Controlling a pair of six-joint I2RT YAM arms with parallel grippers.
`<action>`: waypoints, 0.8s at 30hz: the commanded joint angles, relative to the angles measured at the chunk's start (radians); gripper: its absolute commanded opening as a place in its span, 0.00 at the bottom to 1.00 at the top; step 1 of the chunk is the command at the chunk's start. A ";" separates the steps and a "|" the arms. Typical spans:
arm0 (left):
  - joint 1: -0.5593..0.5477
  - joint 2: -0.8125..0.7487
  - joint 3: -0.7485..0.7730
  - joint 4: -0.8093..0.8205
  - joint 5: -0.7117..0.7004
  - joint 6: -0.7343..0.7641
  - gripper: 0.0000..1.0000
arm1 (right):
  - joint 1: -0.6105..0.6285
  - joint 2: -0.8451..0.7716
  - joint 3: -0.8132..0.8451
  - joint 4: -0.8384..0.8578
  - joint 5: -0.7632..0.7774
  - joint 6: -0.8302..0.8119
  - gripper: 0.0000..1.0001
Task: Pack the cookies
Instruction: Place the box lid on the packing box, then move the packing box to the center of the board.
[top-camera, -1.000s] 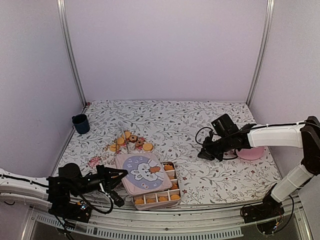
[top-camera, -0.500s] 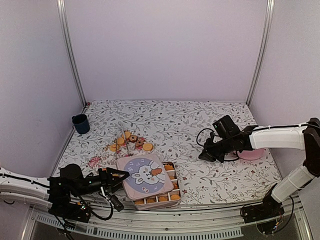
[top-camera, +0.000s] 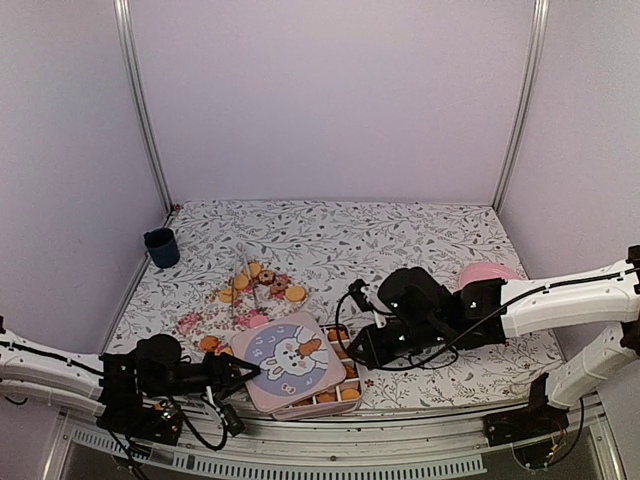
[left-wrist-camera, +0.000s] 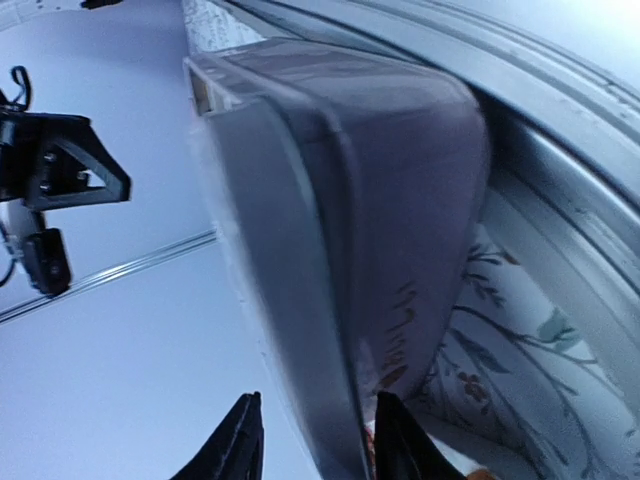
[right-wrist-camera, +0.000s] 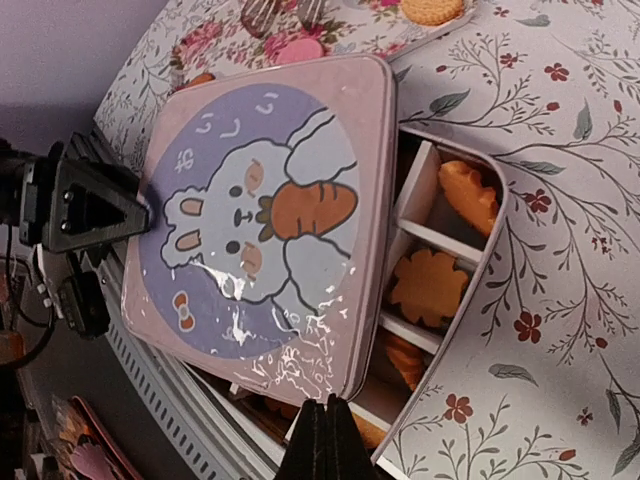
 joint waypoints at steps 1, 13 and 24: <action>-0.001 0.106 -0.043 0.044 -0.035 -0.008 0.39 | 0.127 -0.006 -0.002 -0.076 0.133 -0.129 0.00; 0.016 0.088 -0.032 0.061 -0.041 0.045 0.40 | 0.287 0.227 0.058 -0.108 0.088 -0.131 0.00; 0.042 0.089 -0.023 0.076 -0.047 0.058 0.41 | 0.276 0.348 0.142 -0.071 0.162 -0.160 0.00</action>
